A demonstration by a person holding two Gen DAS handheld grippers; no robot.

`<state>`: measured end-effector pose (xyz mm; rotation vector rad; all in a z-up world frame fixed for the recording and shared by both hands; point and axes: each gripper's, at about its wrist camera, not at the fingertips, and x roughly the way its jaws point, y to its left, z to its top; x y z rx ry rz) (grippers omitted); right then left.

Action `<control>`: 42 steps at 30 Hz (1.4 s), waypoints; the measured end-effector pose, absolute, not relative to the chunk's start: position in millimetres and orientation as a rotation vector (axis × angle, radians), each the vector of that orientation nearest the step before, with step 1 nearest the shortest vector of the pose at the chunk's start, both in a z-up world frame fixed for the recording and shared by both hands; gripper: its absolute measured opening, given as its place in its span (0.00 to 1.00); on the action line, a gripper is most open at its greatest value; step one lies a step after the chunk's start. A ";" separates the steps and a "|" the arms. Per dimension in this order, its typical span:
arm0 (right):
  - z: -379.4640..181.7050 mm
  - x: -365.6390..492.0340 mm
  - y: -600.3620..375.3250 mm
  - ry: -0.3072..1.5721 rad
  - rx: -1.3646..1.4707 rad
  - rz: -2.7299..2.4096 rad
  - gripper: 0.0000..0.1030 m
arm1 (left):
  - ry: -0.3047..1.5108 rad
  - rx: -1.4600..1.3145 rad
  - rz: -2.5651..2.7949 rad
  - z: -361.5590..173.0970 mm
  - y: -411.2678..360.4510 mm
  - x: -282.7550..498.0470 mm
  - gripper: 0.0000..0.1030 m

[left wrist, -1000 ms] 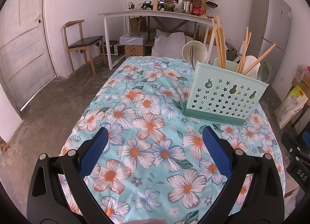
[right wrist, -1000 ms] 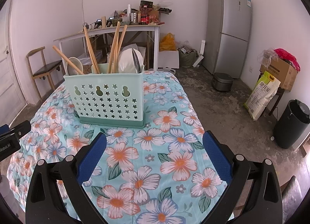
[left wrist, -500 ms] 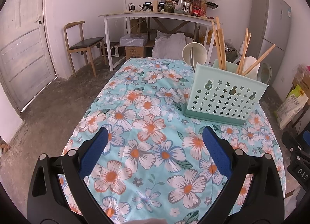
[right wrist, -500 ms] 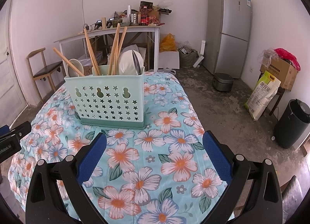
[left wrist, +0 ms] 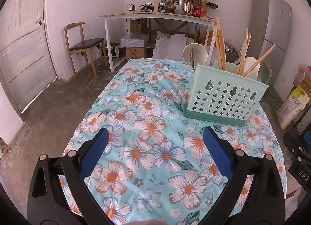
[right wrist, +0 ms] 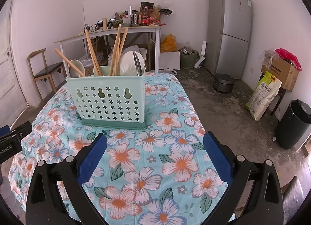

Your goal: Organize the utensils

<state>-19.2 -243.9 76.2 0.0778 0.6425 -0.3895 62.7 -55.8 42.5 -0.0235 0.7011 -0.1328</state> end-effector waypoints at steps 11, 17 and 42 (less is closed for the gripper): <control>76.3 -19.5 -243.1 0.644 0.080 -0.387 0.94 | 0.701 -0.024 -0.132 41.9 -55.2 63.3 0.91; 76.3 -19.8 -241.3 0.644 0.077 -0.383 0.94 | 0.702 -0.026 -0.130 42.7 -53.4 62.5 0.91; 79.9 -18.6 -238.7 0.639 0.078 -0.370 0.94 | 0.697 -0.028 -0.125 43.9 -50.1 63.7 0.91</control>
